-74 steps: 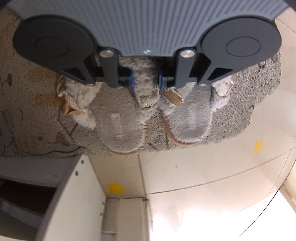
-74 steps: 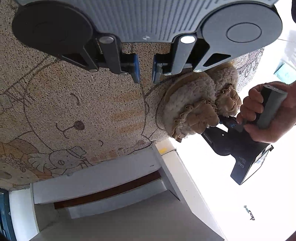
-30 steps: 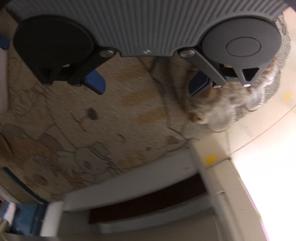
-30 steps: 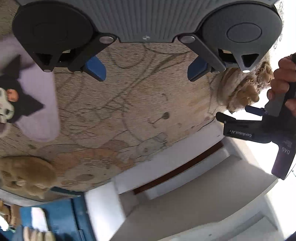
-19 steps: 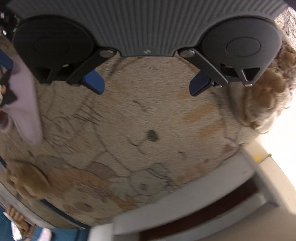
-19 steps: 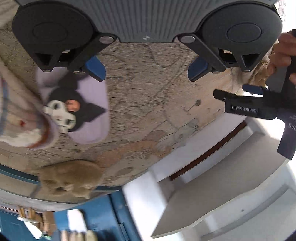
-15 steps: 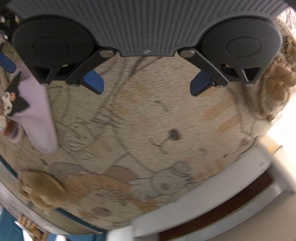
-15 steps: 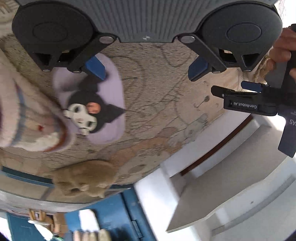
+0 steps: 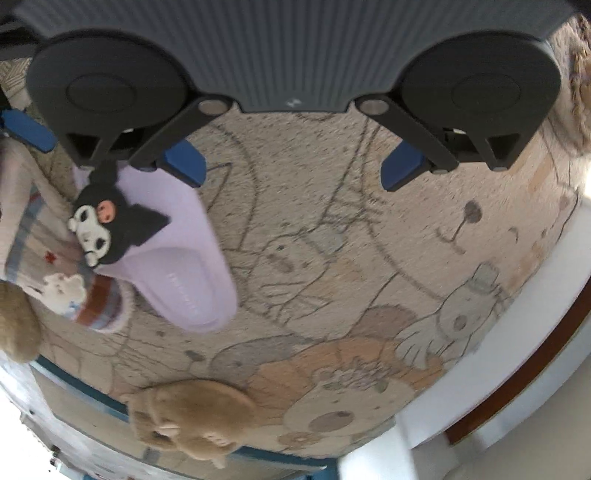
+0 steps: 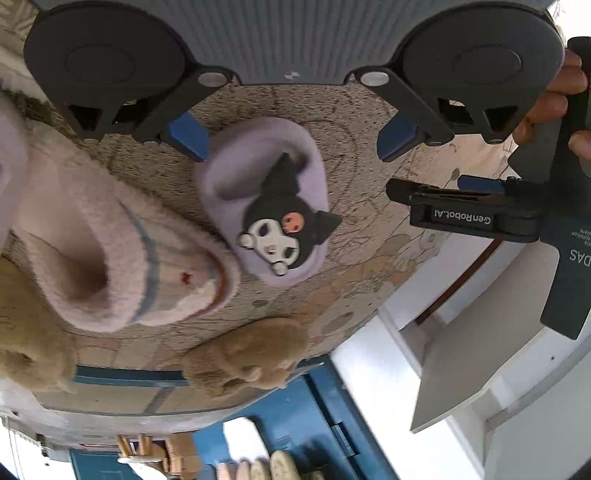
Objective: Organize scattered shoes
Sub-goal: 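Move both tools back to the lilac Kuromi slide by the pile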
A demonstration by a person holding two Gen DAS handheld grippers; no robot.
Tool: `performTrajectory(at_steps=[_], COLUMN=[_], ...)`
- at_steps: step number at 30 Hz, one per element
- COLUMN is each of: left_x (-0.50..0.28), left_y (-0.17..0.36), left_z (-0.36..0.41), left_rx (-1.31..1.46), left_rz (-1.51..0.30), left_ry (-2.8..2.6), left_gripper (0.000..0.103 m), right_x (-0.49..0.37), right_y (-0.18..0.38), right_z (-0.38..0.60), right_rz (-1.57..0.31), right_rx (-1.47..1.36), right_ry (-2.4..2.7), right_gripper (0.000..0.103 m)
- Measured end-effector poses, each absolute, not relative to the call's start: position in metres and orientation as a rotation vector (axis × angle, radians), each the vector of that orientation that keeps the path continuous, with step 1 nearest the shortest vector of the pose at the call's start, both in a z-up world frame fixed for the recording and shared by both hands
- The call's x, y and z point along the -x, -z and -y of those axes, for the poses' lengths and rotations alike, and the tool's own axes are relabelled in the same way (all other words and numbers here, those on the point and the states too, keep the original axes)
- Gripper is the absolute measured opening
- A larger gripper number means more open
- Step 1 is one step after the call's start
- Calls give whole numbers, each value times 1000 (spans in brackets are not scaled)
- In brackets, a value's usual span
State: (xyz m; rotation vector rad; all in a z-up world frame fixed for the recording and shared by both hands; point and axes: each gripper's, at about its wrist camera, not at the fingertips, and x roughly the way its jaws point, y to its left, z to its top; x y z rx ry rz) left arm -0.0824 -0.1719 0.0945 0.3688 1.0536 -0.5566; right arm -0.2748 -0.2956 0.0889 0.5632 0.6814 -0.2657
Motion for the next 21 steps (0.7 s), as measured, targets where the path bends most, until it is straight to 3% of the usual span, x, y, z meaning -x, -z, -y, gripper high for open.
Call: performTrajectory(at_steps=[21], left_x=[98], left_y=[-101], left_z=[212], left_rx=[-392], left_rz=[-1014], left_ry=[629], left_gripper=[103], right_x=[295], right_y=[-93], right_z=[309], right_rz=[-653], right_rx=[-517], right_ry=[309], right_gripper=[100])
